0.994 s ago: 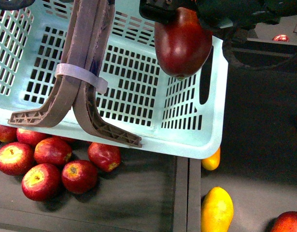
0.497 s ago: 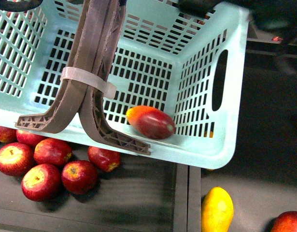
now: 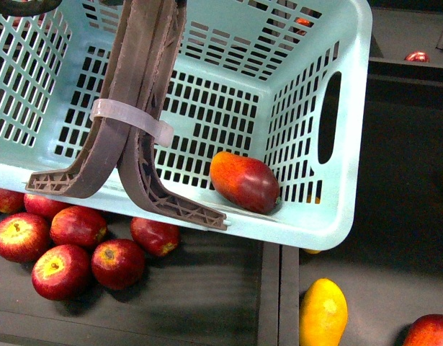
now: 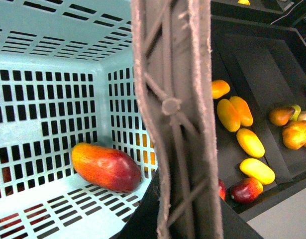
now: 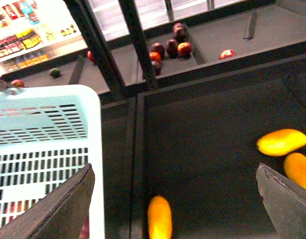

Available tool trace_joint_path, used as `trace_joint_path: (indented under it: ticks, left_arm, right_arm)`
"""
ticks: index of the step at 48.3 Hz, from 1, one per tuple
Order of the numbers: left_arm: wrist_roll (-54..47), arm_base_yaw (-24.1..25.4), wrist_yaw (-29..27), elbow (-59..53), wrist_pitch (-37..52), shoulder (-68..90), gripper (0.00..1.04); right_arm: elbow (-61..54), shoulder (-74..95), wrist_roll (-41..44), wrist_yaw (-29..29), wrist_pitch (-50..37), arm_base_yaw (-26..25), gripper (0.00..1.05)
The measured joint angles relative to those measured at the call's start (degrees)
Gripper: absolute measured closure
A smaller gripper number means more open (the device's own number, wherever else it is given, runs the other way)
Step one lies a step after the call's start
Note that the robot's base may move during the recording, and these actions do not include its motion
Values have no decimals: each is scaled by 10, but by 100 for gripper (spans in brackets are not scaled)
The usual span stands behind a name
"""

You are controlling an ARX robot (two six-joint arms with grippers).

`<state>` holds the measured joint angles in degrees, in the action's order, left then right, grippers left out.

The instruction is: Pick mango and avocado into basket

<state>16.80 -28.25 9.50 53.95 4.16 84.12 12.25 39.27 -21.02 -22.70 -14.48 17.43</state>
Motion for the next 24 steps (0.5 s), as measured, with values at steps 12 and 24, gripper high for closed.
trace_joint_path:
  ticks: [12, 24]
  left_arm:
    - [0, 0, 2, 0, 0, 0, 99]
    - [-1, 0, 1, 0, 0, 0, 99]
  right_arm:
    - [-28, -40, 15, 9, -12, -13, 11]
    - [-89, -112, 188, 138, -99, -82, 58]
